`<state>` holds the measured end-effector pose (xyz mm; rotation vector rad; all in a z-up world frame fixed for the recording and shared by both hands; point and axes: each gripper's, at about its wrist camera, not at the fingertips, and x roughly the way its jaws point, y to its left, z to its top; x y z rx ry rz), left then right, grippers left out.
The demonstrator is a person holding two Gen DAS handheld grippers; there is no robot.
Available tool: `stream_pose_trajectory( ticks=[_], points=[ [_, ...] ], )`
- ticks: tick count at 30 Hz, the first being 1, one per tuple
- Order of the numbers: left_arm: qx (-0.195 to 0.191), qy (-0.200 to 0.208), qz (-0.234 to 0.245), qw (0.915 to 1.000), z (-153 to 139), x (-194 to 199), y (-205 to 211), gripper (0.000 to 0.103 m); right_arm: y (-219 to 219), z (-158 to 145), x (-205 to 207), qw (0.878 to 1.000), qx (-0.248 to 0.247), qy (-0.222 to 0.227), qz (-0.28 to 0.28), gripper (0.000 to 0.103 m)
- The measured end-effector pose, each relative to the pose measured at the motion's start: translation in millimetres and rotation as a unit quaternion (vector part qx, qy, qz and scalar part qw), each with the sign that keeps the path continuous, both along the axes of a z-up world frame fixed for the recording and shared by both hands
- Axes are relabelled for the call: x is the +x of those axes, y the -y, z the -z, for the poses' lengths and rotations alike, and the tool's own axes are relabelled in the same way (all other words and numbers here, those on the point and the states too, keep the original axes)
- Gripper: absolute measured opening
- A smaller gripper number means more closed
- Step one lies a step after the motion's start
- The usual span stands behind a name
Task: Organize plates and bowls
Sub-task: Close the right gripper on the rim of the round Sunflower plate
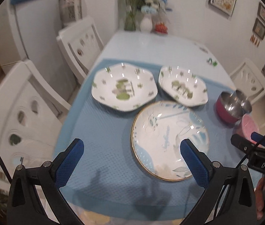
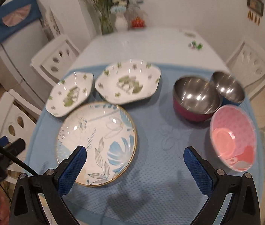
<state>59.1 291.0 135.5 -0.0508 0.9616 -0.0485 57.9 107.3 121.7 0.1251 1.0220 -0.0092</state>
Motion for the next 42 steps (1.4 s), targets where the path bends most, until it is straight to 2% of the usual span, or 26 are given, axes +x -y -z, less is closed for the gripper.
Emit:
stream_pose_trajectory(
  ticks=[6, 8, 11, 14, 17, 18, 21, 25, 29, 30, 35, 39, 42],
  points=[
    [-0.008, -0.043, 0.025, 0.9987, 40.6, 29.2, 1.9, 0.102, -5.1, 41.0, 20.2, 0.998, -0.016, -0.053, 0.016, 0.101],
    [-0.014, -0.055, 0.031, 0.998, 49.8, 38.6, 0.3, 0.102, -5.3, 47.9, 25.8, 0.998, -0.022, -0.061, 0.013, 0.094],
    [-0.026, -0.069, 0.038, 0.9966, 62.2, 49.8, -1.0, 0.101, -5.7, 54.7, 32.8, 0.997, -0.022, -0.067, 0.011, 0.088],
    [-0.021, -0.077, 0.043, 0.9958, 70.3, 56.4, -0.9, 0.098, -4.0, 62.4, 42.1, 0.997, -0.012, -0.071, 0.005, 0.08],
    [-0.015, -0.082, 0.044, 0.9955, 76.7, 61.4, -1.0, 0.096, -5.4, 69.8, 51.6, 0.997, -0.01, -0.074, 0.0, 0.079],
    [-0.015, -0.085, 0.044, 0.9953, 79.5, 63.2, -1.6, 0.091, -6.2, 72.1, 54.3, 0.997, -0.01, -0.076, -0.004, 0.079],
    [-0.021, -0.097, 0.049, 0.9938, 87.1, 67.7, -2.1, 0.083, -10.2, 78.3, 60.4, 0.996, -0.024, -0.08, -0.012, 0.067],
    [-0.026, -0.098, 0.05, 0.9936, 91.7, 70.6, -1.4, 0.082, -9.0, 87.0, 64.7, 0.996, -0.022, -0.085, -0.014, 0.058],
    [-0.04, -0.108, 0.051, 0.9921, 99.0, 72.9, -2.9, 0.067, -7.1, 95.0, 65.2, 0.996, -0.011, -0.088, -0.014, 0.043],
    [-0.044, -0.112, 0.053, 0.9913, 102.0, 73.7, -3.1, 0.061, -6.5, 96.5, 65.4, 0.996, -0.008, -0.091, -0.014, 0.042],
    [-0.043, -0.104, 0.062, 0.9917, 104.5, 73.1, -2.2, 0.048, -4.8, 101.0, 65.9, 0.995, 0.019, -0.095, -0.025, 0.037],
    [-0.051, -0.101, 0.066, 0.9914, 105.0, 75.3, -2.6, 0.047, -13.2, 101.4, 68.3, 0.994, 0.024, -0.097, -0.046, 0.033],
    [-0.049, -0.095, 0.077, 0.9913, 105.5, 75.5, 2.0, 0.047, -21.5, 99.9, 69.1, 0.994, 0.004, -0.093, -0.059, 0.032]
  ],
)
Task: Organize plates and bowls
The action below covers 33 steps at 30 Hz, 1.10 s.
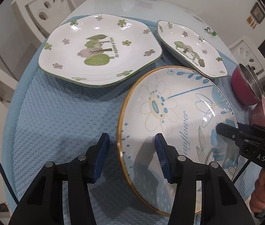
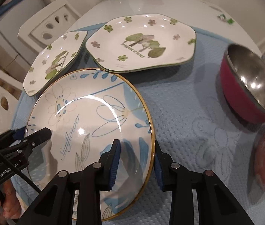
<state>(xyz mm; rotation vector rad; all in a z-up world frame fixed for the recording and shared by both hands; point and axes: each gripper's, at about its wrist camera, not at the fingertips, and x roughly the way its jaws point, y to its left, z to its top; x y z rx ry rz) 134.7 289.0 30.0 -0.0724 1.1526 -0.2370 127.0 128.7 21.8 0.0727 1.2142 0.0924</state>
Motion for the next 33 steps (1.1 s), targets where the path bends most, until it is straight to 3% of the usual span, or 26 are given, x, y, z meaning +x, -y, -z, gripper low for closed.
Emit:
stream_pose_trajectory(
  ticks=[3, 8, 13, 20, 21, 22, 23, 26, 29, 31, 33],
  points=[
    [-0.006, 0.005, 0.015, 0.9999, 0.6, 0.2, 9.7, 0.047, -2.8, -1.1, -0.6, 1.0, -0.003, 0.001, -0.013, 0.032],
    [-0.011, 0.021, -0.001, 0.9997, 0.3, -5.1, 8.4, 0.046, -15.9, -8.7, -14.0, 0.998, -0.04, 0.016, -0.042, 0.032],
    [-0.031, 0.031, 0.002, 0.9991, -6.5, -19.0, -5.0, 0.046, -25.1, -17.8, -29.0, 0.997, -0.044, 0.024, -0.057, 0.032],
    [-0.026, 0.039, -0.002, 0.9989, -25.7, -46.1, -17.1, 0.046, -35.1, -33.2, -60.1, 0.997, -0.038, 0.023, -0.068, 0.032],
    [-0.025, 0.038, -0.001, 0.9989, -28.5, -50.5, -18.6, 0.046, -36.8, -36.3, -63.5, 0.997, -0.031, 0.024, -0.071, 0.03],
    [-0.035, 0.041, 0.006, 0.9985, -32.0, -55.3, -18.3, 0.044, -42.3, -42.3, -68.0, 0.996, -0.002, 0.028, -0.083, 0.015],
    [-0.037, 0.041, 0.013, 0.9984, -36.2, -60.2, -14.9, 0.044, -52.4, -50.7, -73.4, 0.995, 0.017, 0.028, -0.095, 0.015],
    [0.004, 0.034, 0.017, 0.9993, -34.8, -68.1, 0.9, 0.044, -96.5, -68.0, -87.5, 0.986, -0.07, 0.066, -0.133, 0.015],
    [-0.016, 0.003, -0.024, 0.9996, -20.2, -68.8, -14.7, 0.044, -82.7, -67.8, -85.6, 0.992, -0.023, 0.052, -0.109, 0.015],
    [-0.041, 0.005, -0.046, 0.9981, -20.1, -68.8, -32.7, 0.044, -54.5, -64.6, -79.7, 0.996, -0.021, 0.05, -0.072, 0.018],
    [-0.041, 0.014, -0.044, 0.9981, -23.0, -64.0, -38.4, 0.044, -30.7, -54.7, -71.2, 0.998, -0.009, 0.038, -0.048, 0.018]
  ],
)
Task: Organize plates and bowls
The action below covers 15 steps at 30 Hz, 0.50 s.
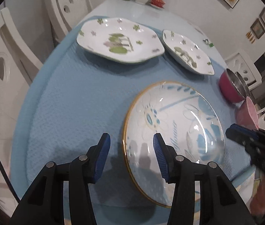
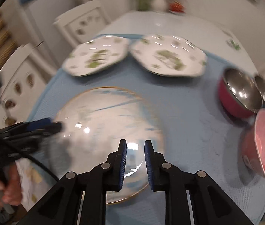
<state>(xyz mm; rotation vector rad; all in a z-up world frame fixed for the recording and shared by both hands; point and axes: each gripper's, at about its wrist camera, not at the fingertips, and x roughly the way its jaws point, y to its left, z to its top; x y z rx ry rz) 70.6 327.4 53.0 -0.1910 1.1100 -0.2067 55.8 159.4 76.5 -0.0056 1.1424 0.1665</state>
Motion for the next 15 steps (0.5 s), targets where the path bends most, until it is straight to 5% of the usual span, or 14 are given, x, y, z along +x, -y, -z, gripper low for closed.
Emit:
stream_pose_trajectory(
  ticks=[5, 10, 15],
  points=[
    [0.007, -0.02, 0.01, 0.9997, 11.8, 8.1, 10.1, 0.046, 28.4, 44.5, 30.4, 0.995, 0.053, -0.078, 0.01, 0.021],
    [0.001, -0.037, 0.014, 0.9992, 25.5, 4.1, 12.8, 0.05, 28.6, 52.6, 31.7, 0.994, 0.079, -0.074, 0.02, 0.034],
    [-0.024, -0.028, 0.038, 0.9986, 26.3, 6.7, 19.7, 0.049, 19.5, 55.5, 29.9, 0.995, 0.082, -0.06, -0.005, 0.022]
  ],
)
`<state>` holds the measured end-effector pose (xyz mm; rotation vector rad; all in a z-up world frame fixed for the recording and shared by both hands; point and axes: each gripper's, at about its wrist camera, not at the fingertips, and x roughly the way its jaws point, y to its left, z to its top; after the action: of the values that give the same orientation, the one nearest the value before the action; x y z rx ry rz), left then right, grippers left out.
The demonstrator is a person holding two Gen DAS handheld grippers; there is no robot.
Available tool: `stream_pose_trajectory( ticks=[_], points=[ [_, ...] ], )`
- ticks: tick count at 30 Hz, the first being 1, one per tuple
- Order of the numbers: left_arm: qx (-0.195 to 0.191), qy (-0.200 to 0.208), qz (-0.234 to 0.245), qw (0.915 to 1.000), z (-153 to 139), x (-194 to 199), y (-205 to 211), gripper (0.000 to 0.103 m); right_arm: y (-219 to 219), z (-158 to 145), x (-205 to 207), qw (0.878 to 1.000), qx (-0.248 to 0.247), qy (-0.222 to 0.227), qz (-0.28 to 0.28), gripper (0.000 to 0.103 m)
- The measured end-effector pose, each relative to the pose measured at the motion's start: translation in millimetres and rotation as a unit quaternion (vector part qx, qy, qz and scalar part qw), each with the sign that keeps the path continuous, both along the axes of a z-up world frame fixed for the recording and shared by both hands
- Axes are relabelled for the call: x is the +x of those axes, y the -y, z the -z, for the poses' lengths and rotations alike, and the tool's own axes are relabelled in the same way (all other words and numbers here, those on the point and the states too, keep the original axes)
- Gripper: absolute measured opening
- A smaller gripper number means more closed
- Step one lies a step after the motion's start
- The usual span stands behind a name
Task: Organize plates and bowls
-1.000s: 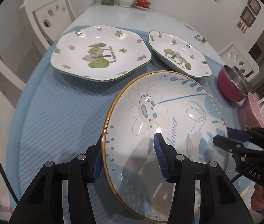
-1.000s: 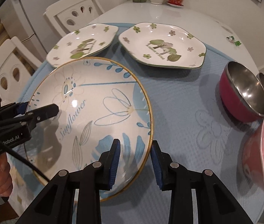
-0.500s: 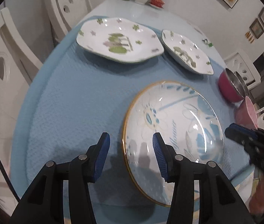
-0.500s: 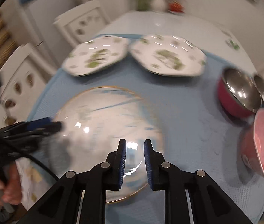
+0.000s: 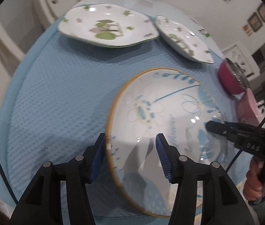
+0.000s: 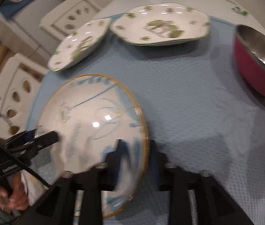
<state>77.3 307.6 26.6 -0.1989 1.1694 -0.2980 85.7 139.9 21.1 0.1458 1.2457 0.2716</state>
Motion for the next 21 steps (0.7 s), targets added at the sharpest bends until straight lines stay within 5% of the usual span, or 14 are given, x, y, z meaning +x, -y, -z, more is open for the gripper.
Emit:
stream_pose_trajectory(
  ticks=[11, 21],
  points=[
    [-0.009, -0.014, -0.034, 0.9993, -20.6, -8.0, -9.0, 0.049, -13.7, -29.1, -25.9, 0.999, -0.031, -0.013, 0.021, 0.022],
    [0.026, -0.034, -0.043, 0.9981, -36.6, -35.1, -33.2, 0.049, -46.4, -42.2, -50.3, 0.999, -0.033, -0.037, 0.0, 0.022]
  ],
)
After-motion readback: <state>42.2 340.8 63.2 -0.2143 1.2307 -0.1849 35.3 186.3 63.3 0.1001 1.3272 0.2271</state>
